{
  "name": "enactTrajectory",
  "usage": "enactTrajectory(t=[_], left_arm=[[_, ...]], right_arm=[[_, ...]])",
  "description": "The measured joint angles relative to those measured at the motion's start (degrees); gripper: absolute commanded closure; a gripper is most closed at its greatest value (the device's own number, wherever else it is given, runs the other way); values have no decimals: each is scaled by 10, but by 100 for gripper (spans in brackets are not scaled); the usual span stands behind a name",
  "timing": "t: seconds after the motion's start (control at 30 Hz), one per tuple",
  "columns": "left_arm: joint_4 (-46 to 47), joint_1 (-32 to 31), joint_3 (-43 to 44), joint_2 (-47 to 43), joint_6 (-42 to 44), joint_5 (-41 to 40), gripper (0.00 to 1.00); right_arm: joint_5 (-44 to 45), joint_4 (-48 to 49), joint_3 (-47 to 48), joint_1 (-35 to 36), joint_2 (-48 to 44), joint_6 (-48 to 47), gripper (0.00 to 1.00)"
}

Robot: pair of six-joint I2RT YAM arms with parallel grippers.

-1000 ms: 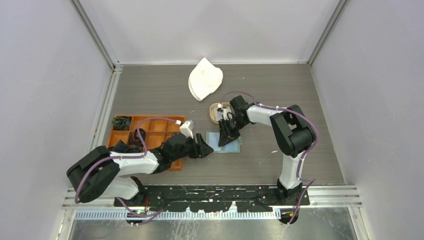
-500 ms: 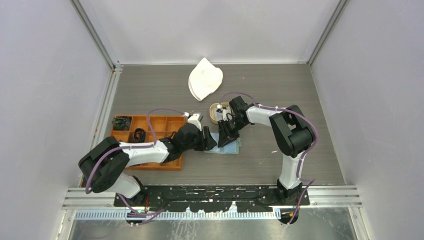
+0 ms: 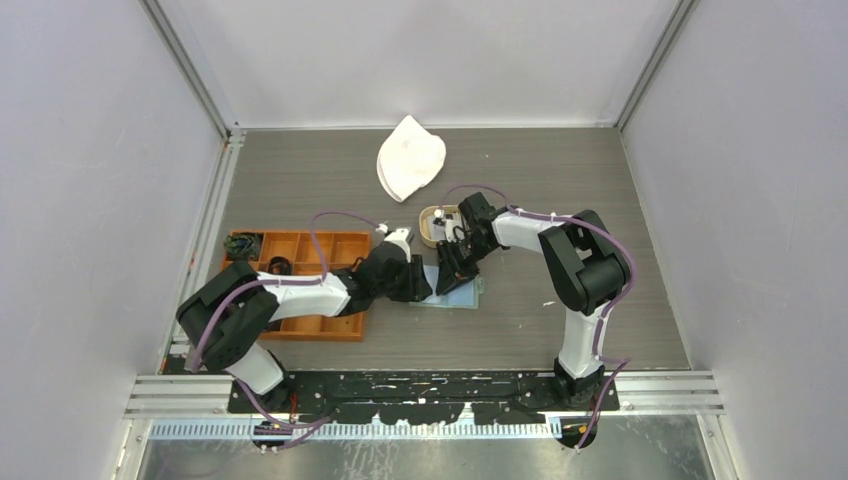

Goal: Put the credit cards into the card holder
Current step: Open the card holder at the center of the board.

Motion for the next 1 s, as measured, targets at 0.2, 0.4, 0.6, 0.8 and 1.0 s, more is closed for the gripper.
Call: enactTrajectory(t=[0.2, 0.4, 0.6, 0.8, 1.0], left_arm=[[0, 3, 0, 0, -1, 9, 73], [10, 5, -7, -10, -9, 12, 99], [39, 1, -15, -32, -17, 23, 100], [-18, -22, -17, -69, -9, -8, 100], [-95, -56, 5, -82, 2, -53, 89]], right_arm=[[0, -5, 0, 0, 0, -2, 72], [-5, -14, 0, -1, 0, -9, 69], [-9, -30, 2, 0, -9, -36, 67], [13, -34, 4, 0, -62, -74, 67], [41, -34, 7, 0, -71, -82, 68]])
